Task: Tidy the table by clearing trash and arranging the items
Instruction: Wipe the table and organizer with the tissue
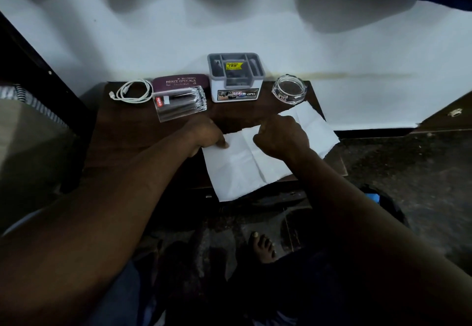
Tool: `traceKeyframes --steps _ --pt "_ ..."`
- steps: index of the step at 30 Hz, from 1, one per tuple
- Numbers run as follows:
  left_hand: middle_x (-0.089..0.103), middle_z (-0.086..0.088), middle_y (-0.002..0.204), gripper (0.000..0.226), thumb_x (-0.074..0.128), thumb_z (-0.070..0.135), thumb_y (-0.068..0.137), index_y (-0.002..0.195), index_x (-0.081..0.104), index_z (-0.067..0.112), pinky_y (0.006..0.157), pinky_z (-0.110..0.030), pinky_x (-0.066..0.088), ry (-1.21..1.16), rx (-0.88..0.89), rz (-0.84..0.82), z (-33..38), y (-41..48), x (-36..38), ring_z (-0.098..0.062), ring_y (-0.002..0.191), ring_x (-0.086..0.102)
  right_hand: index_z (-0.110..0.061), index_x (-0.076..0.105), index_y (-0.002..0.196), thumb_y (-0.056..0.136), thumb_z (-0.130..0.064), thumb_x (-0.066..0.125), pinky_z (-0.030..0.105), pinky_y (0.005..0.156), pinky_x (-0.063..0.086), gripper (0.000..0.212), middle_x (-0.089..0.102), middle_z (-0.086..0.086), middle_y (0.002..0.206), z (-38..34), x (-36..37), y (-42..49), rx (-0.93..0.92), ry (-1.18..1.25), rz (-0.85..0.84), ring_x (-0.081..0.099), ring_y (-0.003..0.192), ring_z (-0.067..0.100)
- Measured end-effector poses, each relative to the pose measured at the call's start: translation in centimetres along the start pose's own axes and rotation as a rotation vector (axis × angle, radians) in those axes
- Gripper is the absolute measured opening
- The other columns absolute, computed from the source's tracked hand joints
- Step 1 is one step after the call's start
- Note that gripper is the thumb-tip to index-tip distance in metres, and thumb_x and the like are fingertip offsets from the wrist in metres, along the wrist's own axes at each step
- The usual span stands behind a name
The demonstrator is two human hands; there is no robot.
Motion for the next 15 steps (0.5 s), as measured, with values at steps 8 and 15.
traceKeyframes --steps 8,15 --pt "0.075 -0.017 0.097 0.029 0.089 0.001 0.067 0.092 0.076 0.002 0.08 -0.036 0.057 -0.156 0.023 0.105 0.0 1.0 1.2 -0.024 0.081 0.065 -0.012 0.075 0.077 0.083 -0.028 0.07 0.038 0.076 0.064 0.018 0.079 0.005 0.077 6.6 -5.3 1.8 0.206 0.277 0.052 0.077 0.075 0.021" --pt "0.072 -0.015 0.094 0.03 0.086 -0.001 0.071 0.099 0.073 0.001 0.08 -0.035 0.056 -0.235 0.035 0.147 0.6 1.0 1.6 -0.024 0.083 0.065 -0.006 0.076 0.082 0.088 -0.023 0.079 0.028 0.059 0.06 0.019 0.079 0.005 0.078 9.1 -5.6 1.1 0.237 0.349 -0.094 0.072 0.057 0.013"
Point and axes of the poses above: each hand's wrist, its own y-axis towards the middle knuckle, its own x-axis out of the palm, z = x × y, the point moved 2 cm from there along y, towards the middle knuckle
